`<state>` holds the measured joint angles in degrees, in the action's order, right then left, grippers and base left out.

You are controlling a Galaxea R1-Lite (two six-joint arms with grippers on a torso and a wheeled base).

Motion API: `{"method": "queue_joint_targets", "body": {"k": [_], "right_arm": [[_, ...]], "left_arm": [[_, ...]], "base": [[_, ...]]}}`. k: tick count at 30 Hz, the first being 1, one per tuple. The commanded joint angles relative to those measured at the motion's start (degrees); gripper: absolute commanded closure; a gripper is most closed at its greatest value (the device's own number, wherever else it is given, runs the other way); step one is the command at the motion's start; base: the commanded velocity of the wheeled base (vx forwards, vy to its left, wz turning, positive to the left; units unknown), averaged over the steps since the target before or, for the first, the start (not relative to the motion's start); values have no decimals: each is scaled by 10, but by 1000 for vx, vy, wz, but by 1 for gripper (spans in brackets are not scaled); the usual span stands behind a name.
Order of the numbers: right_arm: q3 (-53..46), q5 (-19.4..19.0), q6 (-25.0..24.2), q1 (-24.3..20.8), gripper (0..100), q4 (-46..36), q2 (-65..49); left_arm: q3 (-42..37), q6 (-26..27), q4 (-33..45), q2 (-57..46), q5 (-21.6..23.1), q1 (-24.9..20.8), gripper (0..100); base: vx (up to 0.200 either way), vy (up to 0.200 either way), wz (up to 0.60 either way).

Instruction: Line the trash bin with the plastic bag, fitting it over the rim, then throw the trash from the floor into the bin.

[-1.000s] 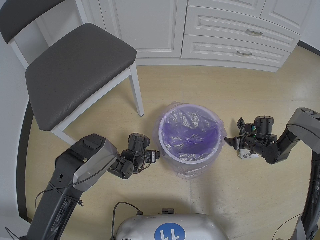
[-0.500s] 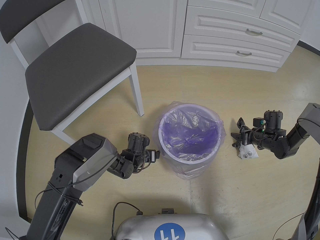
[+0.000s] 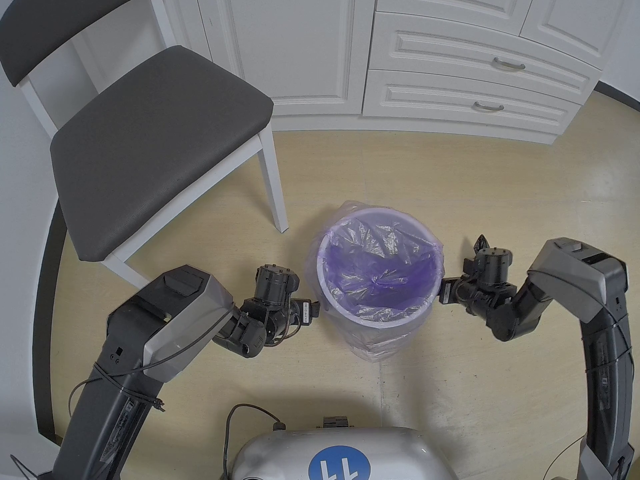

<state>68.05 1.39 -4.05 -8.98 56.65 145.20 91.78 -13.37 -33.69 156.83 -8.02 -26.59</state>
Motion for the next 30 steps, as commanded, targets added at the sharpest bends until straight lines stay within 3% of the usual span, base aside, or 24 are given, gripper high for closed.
{"method": "queue_joint_targets", "body": {"k": [1, 10, 12, 15, 17, 19, 20, 25, 26, 30], "right_arm": [[20, 5, -13, -20, 0, 11, 64], [-13, 5, -11, -7, 0, -3, 10], [-47, 1, -10, -2, 0, -31, -58], [-69, 1, -10, -2, 0, -49, -102], [-113, -2, -2, 2, 0, -51, -163], [-120, -3, 1, 2, 0, -51, -172], [-169, -13, 20, 3, 0, -49, -238], [-238, -23, 54, 8, 0, -37, -322], [-296, -29, 81, 10, 0, -35, -392], [-356, -16, 86, 6, 0, -104, -483]], "left_arm": [[-4, 0, 0, -8, 0, 0, 0], [-69, 5, -1, -68, 0, 4, 0], [-146, 7, -2, -132, 7, 9, 0], [-190, 8, -3, -171, 8, 12, 0], [-258, 33, -9, -235, 13, 21, 0], [-267, 38, -10, -245, 14, 22, 0], [-336, 59, -14, -314, 26, 23, 0], [-404, 60, -17, -395, 36, 15, 0], [-459, 59, -31, -457, 40, 2, 0], [-548, 59, -91, -544, 42, 0, 0]], "base": [[0, 0, 0], [0, 0, 0], [0, 0, 0], [0, 0, 0], [0, 0, 0], [0, 0, 0], [0, 0, 0], [0, 0, 0], [0, 0, 0], [0, 0, 0]]}}
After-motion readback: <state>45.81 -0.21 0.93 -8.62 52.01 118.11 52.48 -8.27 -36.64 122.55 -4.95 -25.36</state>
